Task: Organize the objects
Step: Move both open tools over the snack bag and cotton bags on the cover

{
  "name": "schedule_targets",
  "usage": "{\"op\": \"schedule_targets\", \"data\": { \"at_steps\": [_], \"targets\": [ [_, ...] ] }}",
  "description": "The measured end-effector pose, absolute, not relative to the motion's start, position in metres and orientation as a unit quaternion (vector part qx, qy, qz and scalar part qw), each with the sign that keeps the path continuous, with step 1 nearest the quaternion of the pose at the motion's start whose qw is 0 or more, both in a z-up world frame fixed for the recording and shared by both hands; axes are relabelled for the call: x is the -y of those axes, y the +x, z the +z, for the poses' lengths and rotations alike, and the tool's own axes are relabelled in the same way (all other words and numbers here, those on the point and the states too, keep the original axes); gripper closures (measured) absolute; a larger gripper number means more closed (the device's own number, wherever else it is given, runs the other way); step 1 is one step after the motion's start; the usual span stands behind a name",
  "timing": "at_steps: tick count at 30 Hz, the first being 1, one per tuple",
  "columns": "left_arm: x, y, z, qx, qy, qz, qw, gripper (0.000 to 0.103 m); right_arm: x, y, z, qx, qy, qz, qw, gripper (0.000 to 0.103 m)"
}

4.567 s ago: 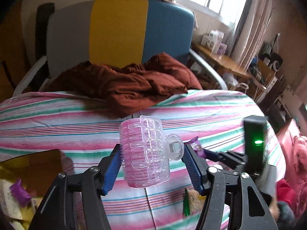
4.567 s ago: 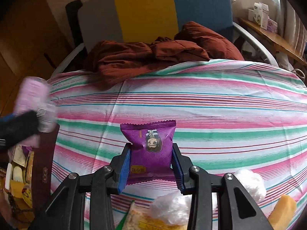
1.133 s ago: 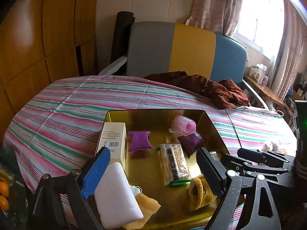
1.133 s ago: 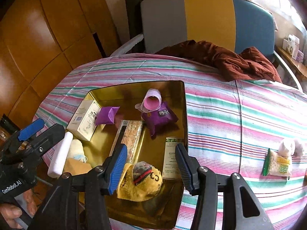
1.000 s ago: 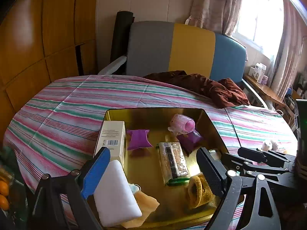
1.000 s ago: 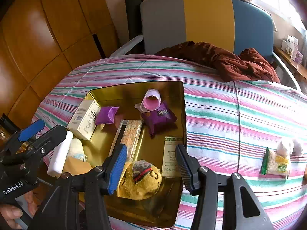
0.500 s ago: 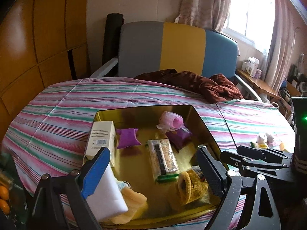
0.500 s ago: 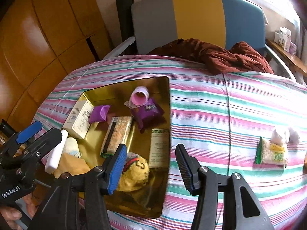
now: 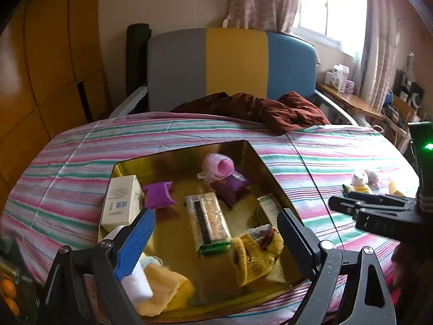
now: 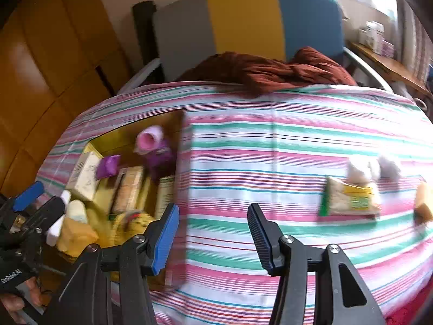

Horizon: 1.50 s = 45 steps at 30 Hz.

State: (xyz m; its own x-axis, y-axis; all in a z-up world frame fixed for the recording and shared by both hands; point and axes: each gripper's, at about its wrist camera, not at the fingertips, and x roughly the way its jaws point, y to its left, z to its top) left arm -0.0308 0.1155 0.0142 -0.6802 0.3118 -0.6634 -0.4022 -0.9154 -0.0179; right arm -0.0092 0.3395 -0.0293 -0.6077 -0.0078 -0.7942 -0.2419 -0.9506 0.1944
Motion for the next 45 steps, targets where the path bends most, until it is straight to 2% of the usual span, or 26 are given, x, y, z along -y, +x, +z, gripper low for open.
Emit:
{"op": "schedule_targets", "data": {
  "at_steps": [14,23,34,45],
  "targets": [
    [-0.161,-0.024,0.017,-0.103,-0.344,0.901,0.242,0.011,-0.463,0.03,-0.008,-0.175,-0.407,0.875,0.192,0.05],
    [-0.193,-0.022,0.014,-0.126,-0.346,0.892,0.263,0.011,-0.531,0.051,-0.024,-0.224,-0.39,0.855,0.259,0.05],
    [-0.246,-0.022,0.005,-0.148,-0.357,0.872,0.299,0.011,-0.554,0.066,-0.042,-0.31,-0.381,0.831,0.259,0.05],
    [-0.302,-0.024,-0.011,-0.168,-0.379,0.848,0.331,0.011,-0.562,0.067,-0.046,-0.338,-0.377,0.826,0.248,0.05]
  ]
}}
